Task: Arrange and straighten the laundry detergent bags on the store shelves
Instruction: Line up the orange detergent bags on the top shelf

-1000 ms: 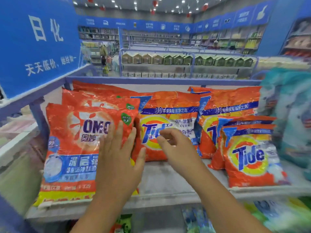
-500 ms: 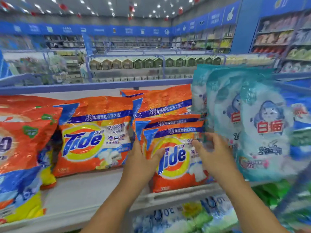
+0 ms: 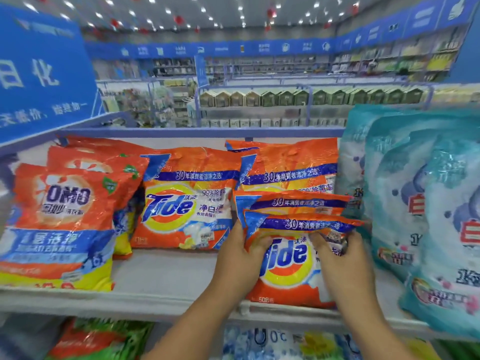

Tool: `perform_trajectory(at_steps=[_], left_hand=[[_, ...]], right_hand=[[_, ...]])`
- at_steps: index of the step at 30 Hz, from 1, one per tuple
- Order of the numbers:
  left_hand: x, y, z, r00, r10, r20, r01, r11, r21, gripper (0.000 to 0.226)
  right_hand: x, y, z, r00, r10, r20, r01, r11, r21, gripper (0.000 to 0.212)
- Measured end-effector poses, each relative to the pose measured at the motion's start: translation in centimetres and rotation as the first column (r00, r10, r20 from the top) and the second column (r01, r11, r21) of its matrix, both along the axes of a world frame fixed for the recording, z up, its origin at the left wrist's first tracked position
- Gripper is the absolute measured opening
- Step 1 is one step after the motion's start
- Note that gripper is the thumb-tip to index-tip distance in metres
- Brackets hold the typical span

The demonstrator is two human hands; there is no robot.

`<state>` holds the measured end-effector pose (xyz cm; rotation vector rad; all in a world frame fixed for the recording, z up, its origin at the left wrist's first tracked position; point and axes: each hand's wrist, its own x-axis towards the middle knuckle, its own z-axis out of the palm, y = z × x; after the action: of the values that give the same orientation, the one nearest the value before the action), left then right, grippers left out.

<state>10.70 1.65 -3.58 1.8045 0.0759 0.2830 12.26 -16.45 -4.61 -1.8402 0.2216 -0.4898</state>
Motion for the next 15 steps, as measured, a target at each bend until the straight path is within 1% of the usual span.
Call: perform_trajectory(at_steps=[2,3,5,7,9,11,15], left_hand=[[-0.3,-0.2,0.3,1.0,0.005,-0.011,-0.006,0.995,-0.104,0.023],[-0.5,-0.2,0.6,1.0,0.011,-0.012,-0.013,0.989,-0.148,0.02],[-0.8,0.1,1.1,1.0,0.024,0.003,-0.023,0.98,-0.196,0.019],[-1.2,1.1,1.7,0.999,0.033,0.041,-0.023,0.977,-0.214,0.016],[-1.4,2.8,2.2,0.995,0.059,0.081,-0.041,0.976,-0.213,0.015],[-1.5,5.0,2.6,0.989,0.105,0.1,-0.081,0.972,-0.221,0.014],[-1.8,10.1,2.3,0.975,0.196,0.109,-0.169,0.962,-0.214,0.017]], right_hand=[[-0.8,0.5,0.1,0.997,-0.034,0.069,0.034,0.999,-0.002,0.033],[-1.2,0.8,0.1,0.994,-0.047,0.1,0.047,0.999,0.001,0.033],[-1.8,1.5,0.0,0.989,-0.065,0.131,0.063,0.998,0.019,0.034],[-2.0,2.5,0.3,0.986,-0.056,0.159,0.047,0.997,0.061,0.034],[-2.0,4.1,1.0,0.985,-0.006,0.175,-0.009,0.996,0.089,0.037],[-1.8,6.2,1.7,0.98,0.077,0.181,-0.104,0.984,0.146,0.039],[-1.4,11.5,1.9,0.964,0.201,0.176,-0.233,0.954,0.19,0.032]])
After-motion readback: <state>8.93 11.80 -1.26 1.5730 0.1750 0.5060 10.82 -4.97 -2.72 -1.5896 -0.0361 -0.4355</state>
